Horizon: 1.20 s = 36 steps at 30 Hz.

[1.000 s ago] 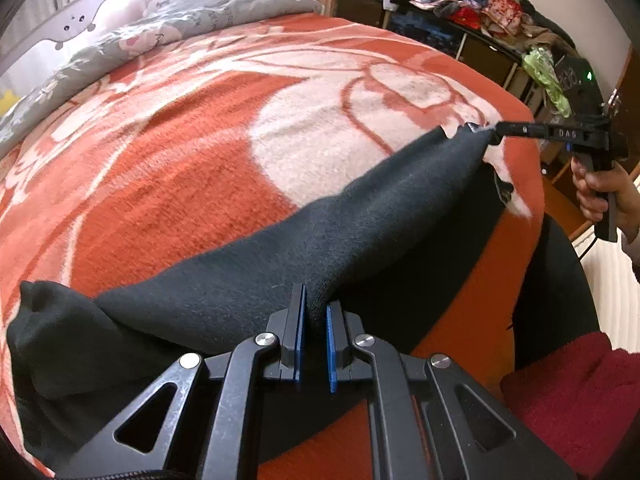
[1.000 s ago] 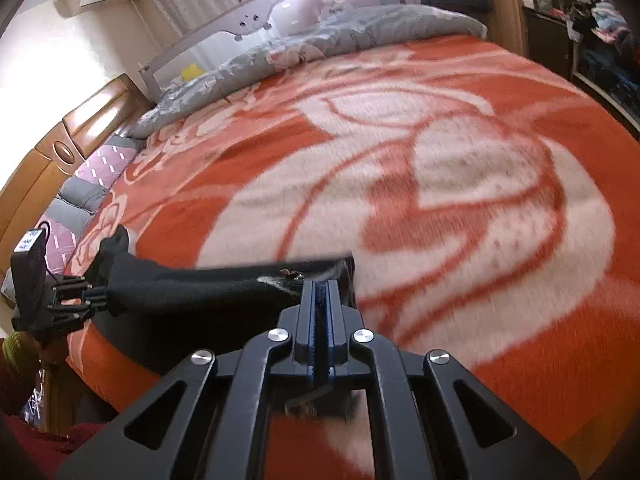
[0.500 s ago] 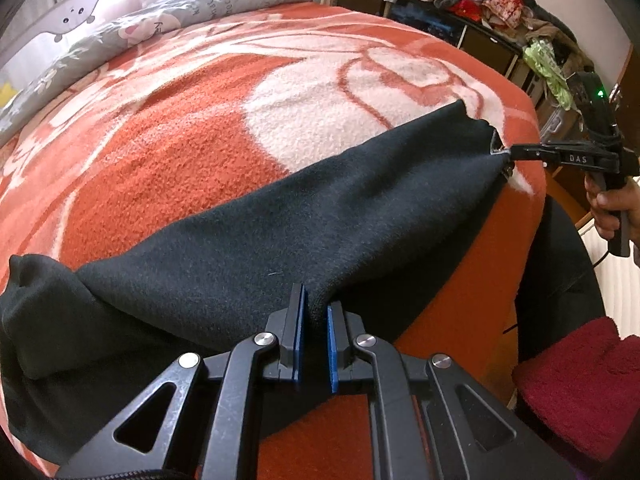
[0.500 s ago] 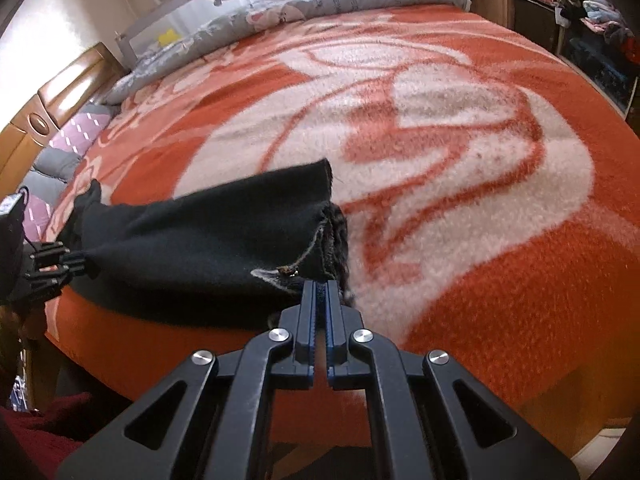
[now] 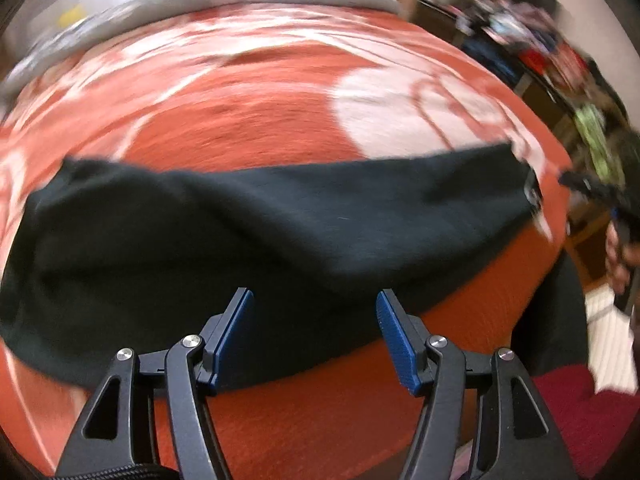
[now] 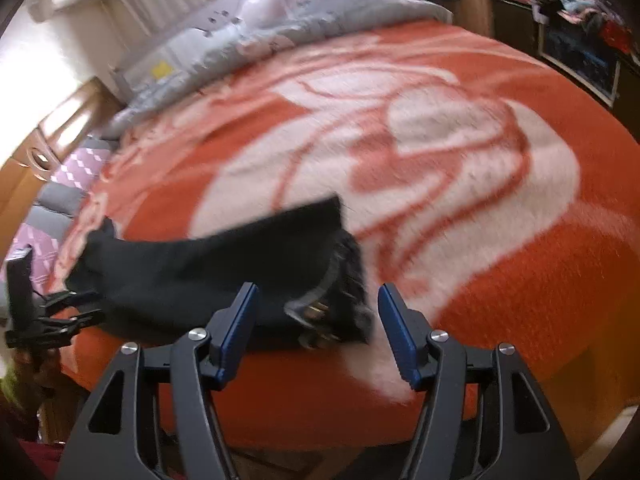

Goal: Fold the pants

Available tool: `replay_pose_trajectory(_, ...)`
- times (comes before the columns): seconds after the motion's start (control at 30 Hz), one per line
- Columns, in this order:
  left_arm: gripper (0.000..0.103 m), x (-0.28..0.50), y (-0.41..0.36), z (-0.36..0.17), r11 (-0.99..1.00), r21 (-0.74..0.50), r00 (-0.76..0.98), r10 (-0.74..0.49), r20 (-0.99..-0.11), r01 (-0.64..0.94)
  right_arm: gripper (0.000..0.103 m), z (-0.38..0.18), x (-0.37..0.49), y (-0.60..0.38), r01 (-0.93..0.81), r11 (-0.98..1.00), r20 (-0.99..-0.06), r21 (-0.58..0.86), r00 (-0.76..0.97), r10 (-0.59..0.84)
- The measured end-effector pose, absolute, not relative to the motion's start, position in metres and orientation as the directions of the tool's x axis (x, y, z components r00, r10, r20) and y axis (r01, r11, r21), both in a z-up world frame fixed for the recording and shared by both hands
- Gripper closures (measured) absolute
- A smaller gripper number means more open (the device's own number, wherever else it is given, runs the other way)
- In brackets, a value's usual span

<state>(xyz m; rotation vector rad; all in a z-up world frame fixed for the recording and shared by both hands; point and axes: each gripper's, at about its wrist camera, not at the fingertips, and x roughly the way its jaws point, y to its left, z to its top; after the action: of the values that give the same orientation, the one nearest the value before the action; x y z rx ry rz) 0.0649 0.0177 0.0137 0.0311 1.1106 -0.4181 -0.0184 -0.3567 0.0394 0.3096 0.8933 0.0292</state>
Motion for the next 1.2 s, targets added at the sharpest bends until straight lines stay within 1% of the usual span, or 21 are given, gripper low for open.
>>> replay_pose_trajectory(0.1, 0.039, 0.075, 0.041, 0.018, 0.942, -0.221, 0.381, -0.306, -0.872, 0.251, 0.040, 0.044, -0.009, -0.336, 0.031, 0.954, -0.746, 0.297, 0.631, 0.212)
replay_pose_trajectory(0.27, 0.038, 0.102, 0.070, 0.028, 0.975, -0.197, 0.393, -0.223, -0.892, 0.107, 0.040, 0.037, 0.014, -0.286, -0.096, 0.930, -0.734, 0.354, 0.588, 0.340)
replay_pose_trajectory(0.43, 0.037, 0.149, 0.101, 0.040, 0.982, -0.174, 0.365, -0.136, -0.921, -0.073, 0.042, 0.030, 0.037, -0.212, -0.272, 0.891, -0.731, 0.363, 0.509, 0.454)
replay_pose_trajectory(0.5, 0.037, 0.171, 0.107, 0.042, 0.981, -0.151, 0.335, -0.104, -0.937, -0.118, 0.043, 0.028, 0.046, -0.179, -0.353, 0.862, -0.730, 0.363, 0.467, 0.499)
replay_pose_trajectory(0.67, 0.037, 0.226, 0.118, 0.038, 0.975, -0.130, 0.248, -0.083, -0.965, -0.179, 0.045, 0.025, 0.065, -0.098, -0.525, 0.772, -0.725, 0.358, 0.365, 0.584)
replay_pose_trajectory(0.73, 0.037, 0.243, 0.117, 0.031, 0.978, -0.087, 0.215, -0.046, -0.976, -0.189, 0.047, 0.022, 0.072, -0.073, -0.564, 0.747, -0.727, 0.352, 0.338, 0.598)
replay_pose_trajectory(0.83, 0.037, 0.256, 0.115, 0.015, 0.979, -0.052, 0.152, -0.021, -0.988, -0.199, 0.050, 0.010, 0.092, -0.040, -0.594, 0.717, -0.738, 0.365, 0.285, 0.612)
replay_pose_trajectory(0.97, 0.037, 0.271, 0.117, -0.011, 0.981, 0.007, 0.066, 0.020, -0.998, -0.193, 0.051, -0.007, 0.115, -0.018, -0.597, 0.740, -0.780, 0.310, 0.285, 0.557)
replay_pose_trajectory(1.03, 0.037, 0.276, 0.120, -0.022, 0.981, 0.025, 0.037, 0.033, -0.999, -0.193, 0.051, -0.016, 0.126, -0.019, -0.587, 0.748, -0.798, 0.310, 0.266, 0.540)
replay_pose_trajectory(1.07, 0.037, 0.278, 0.121, -0.027, 0.981, 0.027, 0.031, 0.034, -0.999, -0.194, 0.054, -0.021, 0.132, -0.018, -0.584, 0.754, -0.809, 0.302, 0.261, 0.527)
replay_pose_trajectory(1.13, 0.037, 0.280, 0.123, -0.032, 0.980, 0.024, 0.024, 0.029, -0.999, -0.196, 0.055, -0.028, 0.140, -0.019, -0.577, 0.773, -0.827, 0.265, 0.277, 0.490)
replay_pose_trajectory(1.2, 0.038, 0.281, 0.125, -0.038, 0.981, 0.027, 0.019, 0.031, -0.999, -0.193, 0.057, -0.033, 0.148, -0.020, -0.570, 0.777, -0.829, 0.267, 0.275, 0.487)
